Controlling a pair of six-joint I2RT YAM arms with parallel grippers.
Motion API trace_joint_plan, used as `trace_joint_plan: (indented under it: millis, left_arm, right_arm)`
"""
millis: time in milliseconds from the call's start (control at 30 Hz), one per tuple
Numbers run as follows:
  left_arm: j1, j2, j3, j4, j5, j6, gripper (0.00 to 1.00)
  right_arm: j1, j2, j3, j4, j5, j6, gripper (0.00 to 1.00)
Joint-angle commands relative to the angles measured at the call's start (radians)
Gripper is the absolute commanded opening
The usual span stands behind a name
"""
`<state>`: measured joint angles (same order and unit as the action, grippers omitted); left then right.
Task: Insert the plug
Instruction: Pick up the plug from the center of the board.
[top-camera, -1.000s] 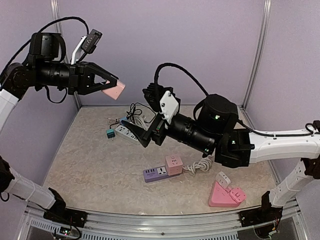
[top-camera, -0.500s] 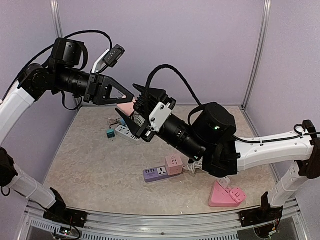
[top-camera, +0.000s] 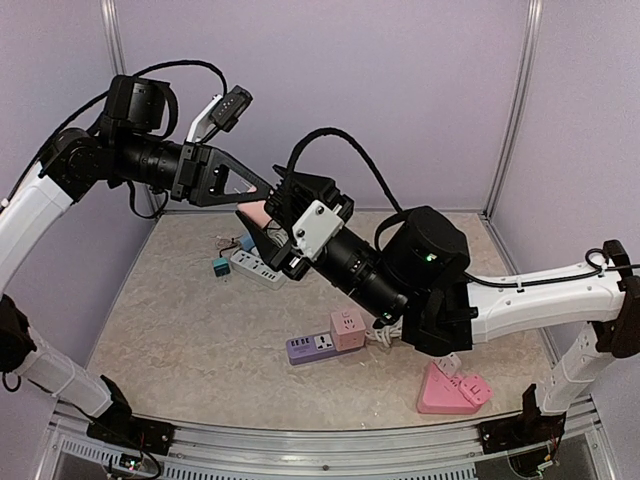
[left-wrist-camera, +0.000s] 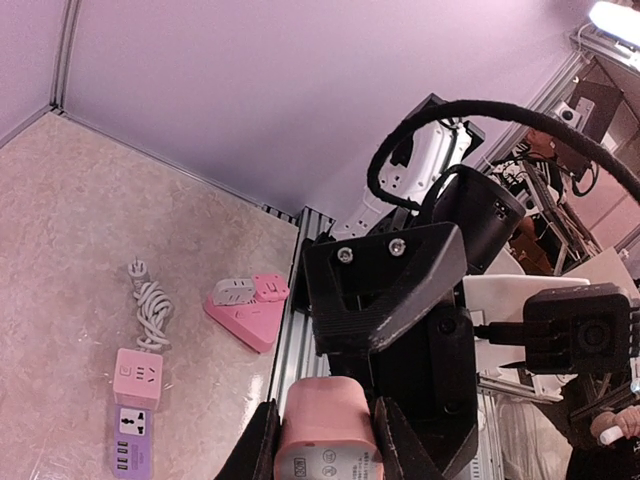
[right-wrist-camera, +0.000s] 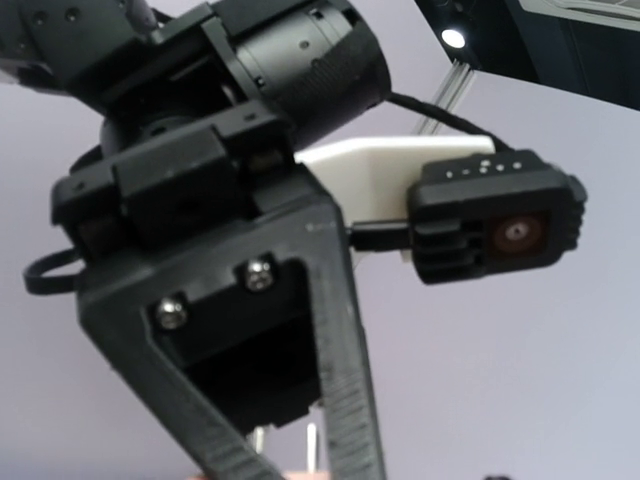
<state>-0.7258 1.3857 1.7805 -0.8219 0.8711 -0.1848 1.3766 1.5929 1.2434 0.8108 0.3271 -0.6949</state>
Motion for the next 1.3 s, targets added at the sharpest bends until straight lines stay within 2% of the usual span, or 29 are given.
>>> trace_joint_plan:
  millis: [0,533,600,667,700,800,833,867,900,933,967,1033,1133,1267]
  left_arm:
    - [-0.002,-0.014,-0.013,0.021,0.015,-0.016,0.0]
    - [0.003,-0.007,-0.016,0.035,0.019,-0.022,0.0]
    - [0.004,-0.006,-0.026,0.033,0.013,-0.023,0.0]
    - [0.006,-0.005,-0.04,0.031,0.003,-0.019,0.0]
    - [0.006,-0.006,-0.047,0.028,-0.008,-0.017,0.0]
    - [0.009,-0.004,-0.062,0.007,-0.051,0.014,0.0]
    - [0.01,-0.004,-0.067,-0.003,-0.063,0.039,0.09]
    - [0.013,-0.004,-0.07,-0.018,-0.082,0.069,0.39]
    - [0.015,-0.007,-0.069,-0.039,-0.097,0.113,0.73]
    - [0.015,-0.013,-0.06,-0.07,-0.119,0.182,0.94]
    - [0.016,-0.017,-0.042,-0.112,-0.164,0.251,0.98]
    - [0.013,-0.033,0.012,-0.185,-0.29,0.365,0.99]
    - [-0.017,-0.063,0.083,-0.258,-0.519,0.534,0.99]
    - [-0.175,-0.076,0.069,-0.358,-0.89,0.782,0.99]
  right_arm:
    - [0.006,0.015,0.005,-0.031,0.043,0.0,0.67]
    - [0.007,0.019,-0.004,-0.09,0.085,0.0,0.46]
    - [0.007,0.013,-0.009,-0.086,0.08,0.013,0.37]
    - [0.009,0.008,-0.014,-0.07,0.09,0.021,0.08]
    - [0.012,0.007,-0.017,-0.057,0.103,0.019,0.0]
    - [0.019,-0.004,0.009,-0.114,0.135,0.087,0.0]
    - [0.019,-0.015,0.024,-0.173,0.147,0.136,0.0]
    - [0.019,-0.027,0.041,-0.231,0.165,0.192,0.0]
    - [0.017,-0.039,0.056,-0.302,0.191,0.253,0.0]
    - [0.016,-0.052,0.074,-0.373,0.22,0.317,0.0]
    - [0.014,-0.069,0.092,-0.459,0.248,0.386,0.0]
    - [-0.003,-0.109,0.124,-0.641,0.243,0.554,0.0]
    - [-0.076,-0.161,0.167,-0.931,0.116,0.863,0.0]
    - [-0.176,-0.2,0.204,-1.217,-0.035,1.196,0.0]
